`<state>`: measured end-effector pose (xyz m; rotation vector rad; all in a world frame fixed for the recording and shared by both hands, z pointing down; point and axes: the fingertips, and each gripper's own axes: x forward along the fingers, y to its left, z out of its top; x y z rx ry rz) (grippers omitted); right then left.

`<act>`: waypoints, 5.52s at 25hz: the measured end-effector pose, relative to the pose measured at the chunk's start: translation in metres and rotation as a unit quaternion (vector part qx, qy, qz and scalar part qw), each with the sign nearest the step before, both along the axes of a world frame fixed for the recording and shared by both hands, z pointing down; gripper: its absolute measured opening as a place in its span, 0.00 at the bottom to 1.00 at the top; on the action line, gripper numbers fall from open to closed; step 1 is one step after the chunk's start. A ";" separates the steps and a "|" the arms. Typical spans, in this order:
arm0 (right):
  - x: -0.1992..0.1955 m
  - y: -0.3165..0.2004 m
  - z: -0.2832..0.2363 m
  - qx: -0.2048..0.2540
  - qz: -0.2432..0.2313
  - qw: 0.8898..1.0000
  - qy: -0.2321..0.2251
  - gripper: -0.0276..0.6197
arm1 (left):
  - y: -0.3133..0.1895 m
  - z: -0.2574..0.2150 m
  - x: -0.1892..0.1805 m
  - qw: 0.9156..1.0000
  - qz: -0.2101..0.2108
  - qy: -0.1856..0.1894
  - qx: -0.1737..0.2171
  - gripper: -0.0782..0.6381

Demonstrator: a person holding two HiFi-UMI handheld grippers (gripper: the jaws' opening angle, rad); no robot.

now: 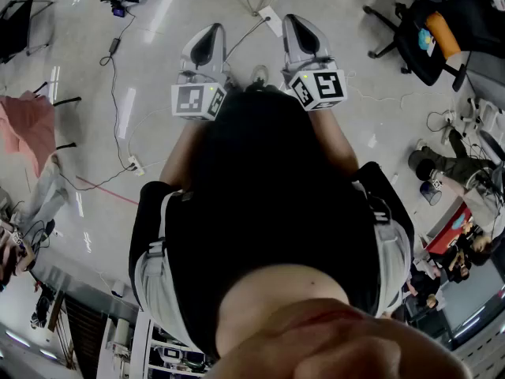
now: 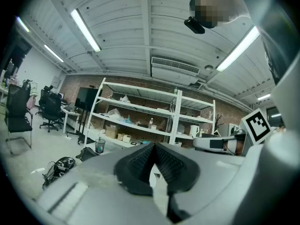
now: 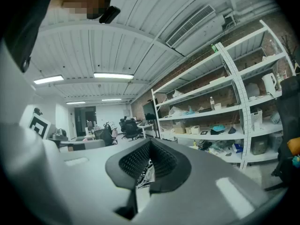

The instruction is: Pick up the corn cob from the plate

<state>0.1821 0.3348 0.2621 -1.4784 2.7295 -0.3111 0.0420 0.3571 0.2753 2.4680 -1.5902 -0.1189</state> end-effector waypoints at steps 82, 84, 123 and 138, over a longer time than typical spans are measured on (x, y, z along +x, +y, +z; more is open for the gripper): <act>-0.123 -0.243 0.025 -0.043 0.068 0.996 0.047 0.05 | -0.267 0.011 -0.138 0.997 0.044 0.053 -0.023 0.11; -0.125 -0.248 0.025 -0.045 0.071 0.995 0.052 0.05 | -0.272 0.011 -0.138 0.997 0.049 0.057 -0.027 0.11; -0.105 -0.350 0.160 -0.157 0.045 0.983 0.085 0.05 | -0.395 0.106 -0.086 0.990 0.056 0.042 -0.119 0.11; -0.098 -0.348 0.230 -0.223 0.005 0.966 0.134 0.13 | -0.402 0.147 -0.074 0.985 0.042 0.052 -0.157 0.11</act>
